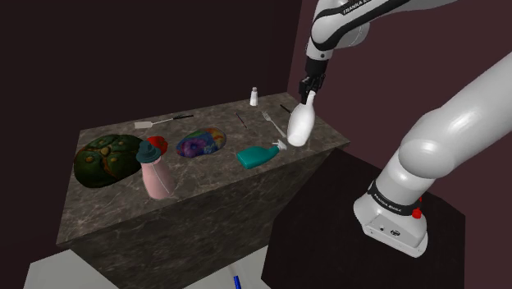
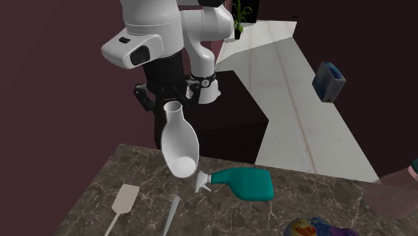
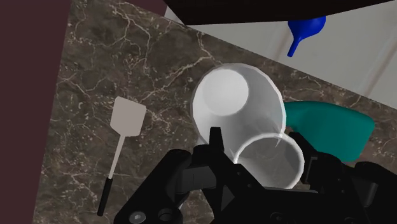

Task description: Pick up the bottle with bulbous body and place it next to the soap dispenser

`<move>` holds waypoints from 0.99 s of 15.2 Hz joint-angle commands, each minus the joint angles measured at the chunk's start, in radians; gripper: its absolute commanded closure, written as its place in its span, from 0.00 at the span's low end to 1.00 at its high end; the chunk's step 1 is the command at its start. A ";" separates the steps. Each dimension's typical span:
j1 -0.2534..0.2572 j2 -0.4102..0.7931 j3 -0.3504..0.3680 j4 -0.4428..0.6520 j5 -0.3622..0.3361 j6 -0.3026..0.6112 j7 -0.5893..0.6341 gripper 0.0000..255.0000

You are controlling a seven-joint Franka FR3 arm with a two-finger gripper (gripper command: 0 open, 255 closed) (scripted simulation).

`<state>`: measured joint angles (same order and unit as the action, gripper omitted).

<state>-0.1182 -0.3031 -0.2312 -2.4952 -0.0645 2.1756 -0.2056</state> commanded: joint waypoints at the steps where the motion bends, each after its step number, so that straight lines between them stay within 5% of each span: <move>1: -0.001 -0.017 0.003 0.016 -0.002 -0.033 0.002 1.00; 15: -0.001 -0.086 0.018 0.150 -0.005 -0.235 0.011 1.00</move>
<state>-0.1193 -0.3845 -0.2149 -2.3563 -0.0694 1.9561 -0.1955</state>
